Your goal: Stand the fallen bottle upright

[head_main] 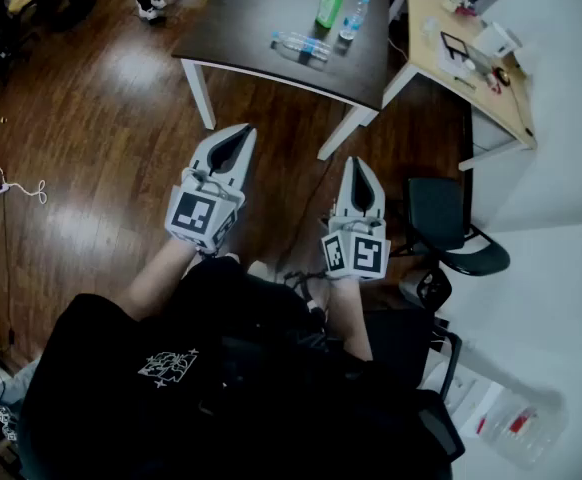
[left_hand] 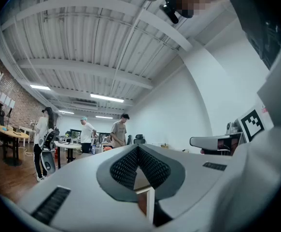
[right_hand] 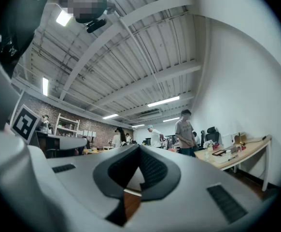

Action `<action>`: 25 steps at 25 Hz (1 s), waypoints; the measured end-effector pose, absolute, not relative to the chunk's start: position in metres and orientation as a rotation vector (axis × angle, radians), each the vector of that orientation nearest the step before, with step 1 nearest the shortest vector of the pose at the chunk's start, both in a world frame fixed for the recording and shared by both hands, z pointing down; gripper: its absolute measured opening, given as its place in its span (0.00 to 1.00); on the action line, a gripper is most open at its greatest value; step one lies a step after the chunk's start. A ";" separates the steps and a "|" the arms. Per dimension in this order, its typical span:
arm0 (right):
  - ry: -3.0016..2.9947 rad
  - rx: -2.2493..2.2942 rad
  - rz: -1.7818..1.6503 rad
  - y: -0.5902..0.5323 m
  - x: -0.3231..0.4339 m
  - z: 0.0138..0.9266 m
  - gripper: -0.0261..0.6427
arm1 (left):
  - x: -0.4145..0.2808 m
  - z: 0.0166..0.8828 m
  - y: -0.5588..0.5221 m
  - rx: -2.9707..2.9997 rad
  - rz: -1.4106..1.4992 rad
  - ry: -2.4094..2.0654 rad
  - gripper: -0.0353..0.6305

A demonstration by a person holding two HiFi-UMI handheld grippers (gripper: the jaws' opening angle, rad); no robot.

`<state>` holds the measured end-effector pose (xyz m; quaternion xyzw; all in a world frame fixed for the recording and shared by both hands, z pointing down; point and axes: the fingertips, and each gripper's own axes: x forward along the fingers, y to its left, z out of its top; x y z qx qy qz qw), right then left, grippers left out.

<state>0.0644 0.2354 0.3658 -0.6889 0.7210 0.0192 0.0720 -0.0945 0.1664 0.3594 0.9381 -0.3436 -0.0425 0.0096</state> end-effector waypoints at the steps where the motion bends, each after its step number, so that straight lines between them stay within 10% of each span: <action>1: 2.178 -2.065 0.057 0.233 0.066 0.365 0.07 | -0.092 0.358 0.164 2.928 -0.143 -1.074 0.04; 25: 2.196 -2.050 -0.037 0.041 0.117 0.379 0.07 | -0.032 0.367 -0.026 2.938 -0.149 -0.997 0.04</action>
